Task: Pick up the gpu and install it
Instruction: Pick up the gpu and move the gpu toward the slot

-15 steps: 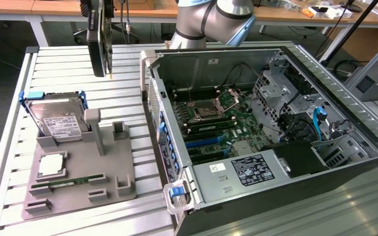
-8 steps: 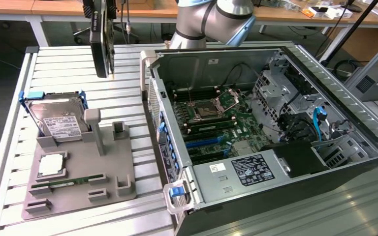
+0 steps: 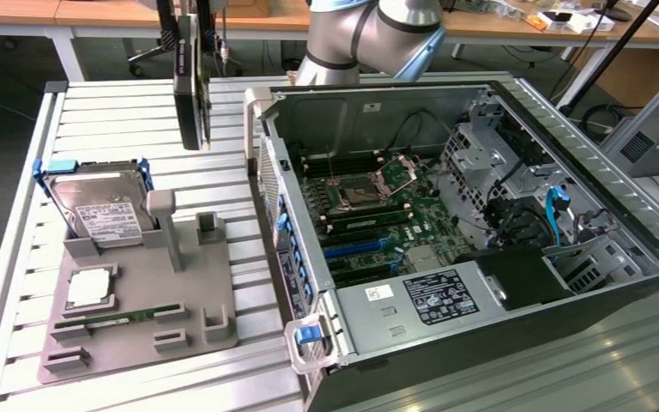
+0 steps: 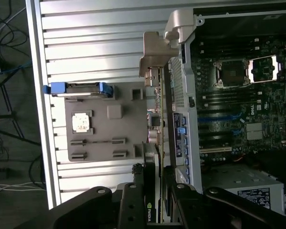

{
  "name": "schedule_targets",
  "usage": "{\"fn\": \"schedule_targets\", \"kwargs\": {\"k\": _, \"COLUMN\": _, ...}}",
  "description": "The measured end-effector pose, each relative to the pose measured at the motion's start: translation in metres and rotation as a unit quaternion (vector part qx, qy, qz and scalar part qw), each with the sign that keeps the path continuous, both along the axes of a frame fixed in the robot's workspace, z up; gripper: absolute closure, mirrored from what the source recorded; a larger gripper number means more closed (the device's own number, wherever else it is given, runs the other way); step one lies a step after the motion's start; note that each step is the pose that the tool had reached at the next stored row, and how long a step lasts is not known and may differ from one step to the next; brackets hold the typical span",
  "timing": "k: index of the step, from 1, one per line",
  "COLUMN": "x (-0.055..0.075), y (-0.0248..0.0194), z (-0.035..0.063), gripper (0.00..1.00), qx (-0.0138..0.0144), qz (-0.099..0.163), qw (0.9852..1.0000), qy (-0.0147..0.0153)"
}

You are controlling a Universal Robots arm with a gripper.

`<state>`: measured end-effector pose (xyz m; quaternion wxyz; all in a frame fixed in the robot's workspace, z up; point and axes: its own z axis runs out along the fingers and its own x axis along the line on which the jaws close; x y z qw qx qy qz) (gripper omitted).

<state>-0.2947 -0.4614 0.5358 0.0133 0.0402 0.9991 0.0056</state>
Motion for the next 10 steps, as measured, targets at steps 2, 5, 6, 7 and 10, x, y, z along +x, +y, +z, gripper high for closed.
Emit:
{"fn": "schedule_targets", "kwargs": {"k": 2, "x": 0.000, "y": -0.0002, "z": -0.0049, "gripper": 0.73, "qx": 0.0001, "qz": -0.002, "qw": 1.0000, "qy": -0.0001}}
{"fn": "schedule_targets", "kwargs": {"k": 5, "x": 0.001, "y": -0.0009, "z": -0.0129, "gripper": 0.73, "qx": 0.0001, "qz": -0.007, "qw": 1.0000, "qy": 0.0000}}
{"fn": "schedule_targets", "kwargs": {"k": 6, "x": 0.002, "y": -0.0012, "z": -0.0148, "gripper": 0.73, "qx": 0.0001, "qz": -0.007, "qw": 1.0000, "qy": -0.0001}}
{"fn": "schedule_targets", "kwargs": {"k": 7, "x": 0.002, "y": -0.0015, "z": -0.0167, "gripper": 0.73, "qx": 0.0001, "qz": -0.007, "qw": 1.0000, "qy": -0.0001}}
{"fn": "schedule_targets", "kwargs": {"k": 10, "x": 0.004, "y": -0.0024, "z": -0.0239, "gripper": 0.73, "qx": 0.0000, "qz": -0.008, "qw": 1.0000, "qy": 0.0001}}
